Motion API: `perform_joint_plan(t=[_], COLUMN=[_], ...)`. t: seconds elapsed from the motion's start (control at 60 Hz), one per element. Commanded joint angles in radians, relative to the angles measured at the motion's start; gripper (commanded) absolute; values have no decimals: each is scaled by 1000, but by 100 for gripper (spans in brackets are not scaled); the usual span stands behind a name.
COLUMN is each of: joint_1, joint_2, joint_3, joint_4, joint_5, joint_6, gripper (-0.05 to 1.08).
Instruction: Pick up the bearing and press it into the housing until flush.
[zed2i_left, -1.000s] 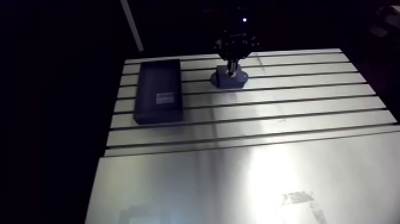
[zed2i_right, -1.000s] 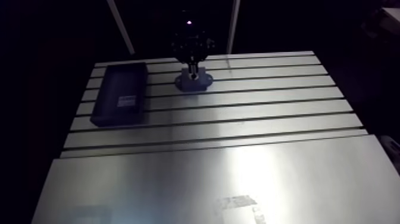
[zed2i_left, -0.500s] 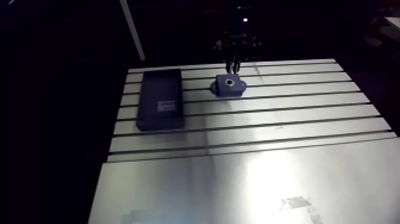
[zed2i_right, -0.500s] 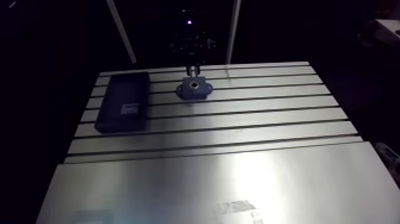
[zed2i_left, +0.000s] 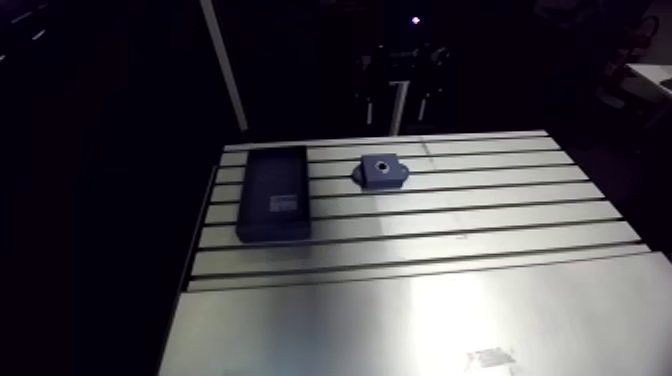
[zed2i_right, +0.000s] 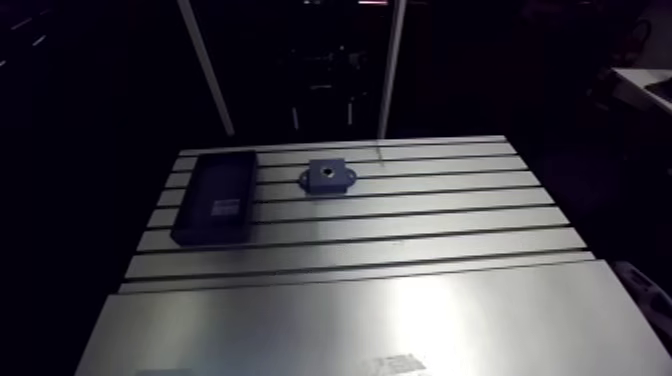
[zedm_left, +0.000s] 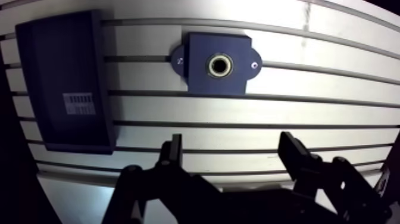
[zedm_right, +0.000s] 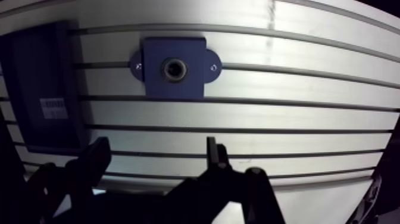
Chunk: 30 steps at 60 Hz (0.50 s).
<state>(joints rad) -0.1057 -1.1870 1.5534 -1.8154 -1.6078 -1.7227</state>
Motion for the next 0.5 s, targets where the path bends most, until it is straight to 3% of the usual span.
perform_joint_plan(t=[0.017,0.217,0.5], joint_1=[7,27,41], joint_2=[-67,-132,-212], joint_3=[-117,-175,-159], joint_4=[181,252,255], joint_5=[4,10,16], joint_6=[11,12,12], gripper=[1,1,1])
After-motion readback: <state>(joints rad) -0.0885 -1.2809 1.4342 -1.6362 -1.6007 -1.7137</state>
